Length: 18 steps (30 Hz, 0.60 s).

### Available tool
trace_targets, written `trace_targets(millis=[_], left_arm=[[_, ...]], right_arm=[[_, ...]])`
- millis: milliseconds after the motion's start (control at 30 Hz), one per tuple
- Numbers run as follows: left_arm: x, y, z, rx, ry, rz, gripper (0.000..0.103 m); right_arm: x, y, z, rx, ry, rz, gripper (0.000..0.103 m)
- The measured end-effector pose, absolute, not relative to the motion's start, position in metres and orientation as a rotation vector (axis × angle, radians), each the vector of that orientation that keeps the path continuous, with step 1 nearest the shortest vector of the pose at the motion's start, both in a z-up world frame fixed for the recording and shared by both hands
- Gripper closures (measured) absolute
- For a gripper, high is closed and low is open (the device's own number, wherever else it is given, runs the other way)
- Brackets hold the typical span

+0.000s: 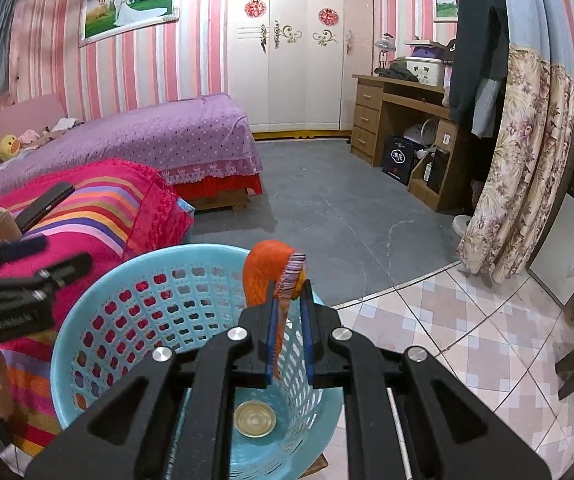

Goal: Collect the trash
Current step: 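Carry cap and orange bag over the basket and open both tools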

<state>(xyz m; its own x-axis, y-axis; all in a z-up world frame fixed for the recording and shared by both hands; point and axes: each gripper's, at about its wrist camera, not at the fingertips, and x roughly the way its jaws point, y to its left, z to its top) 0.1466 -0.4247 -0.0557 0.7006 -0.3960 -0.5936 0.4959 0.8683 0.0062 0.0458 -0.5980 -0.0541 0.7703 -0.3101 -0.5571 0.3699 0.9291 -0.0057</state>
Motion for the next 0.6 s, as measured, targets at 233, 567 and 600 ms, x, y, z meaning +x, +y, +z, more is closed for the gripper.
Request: trace_targets(millis=[233, 567, 600], left_arm=[[0.155, -0.39, -0.046, 0.202, 0.564, -0.408, 0.008], [0.166, -0.335, -0.042, 0.141, 0.593, -0.346, 0.007], [0.165, -0.331, -0.041, 0.141, 0.592, -0.341, 0.007]], right_arm=[[0.055, -0.591, -0.06, 0.107, 0.6, -0.362, 0.092], [0.072, -0.576, -0.065, 0.092, 0.655, -0.409, 0.053], [0.072, -0.576, -0.065, 0.095, 0.653, -0.419, 0.05]])
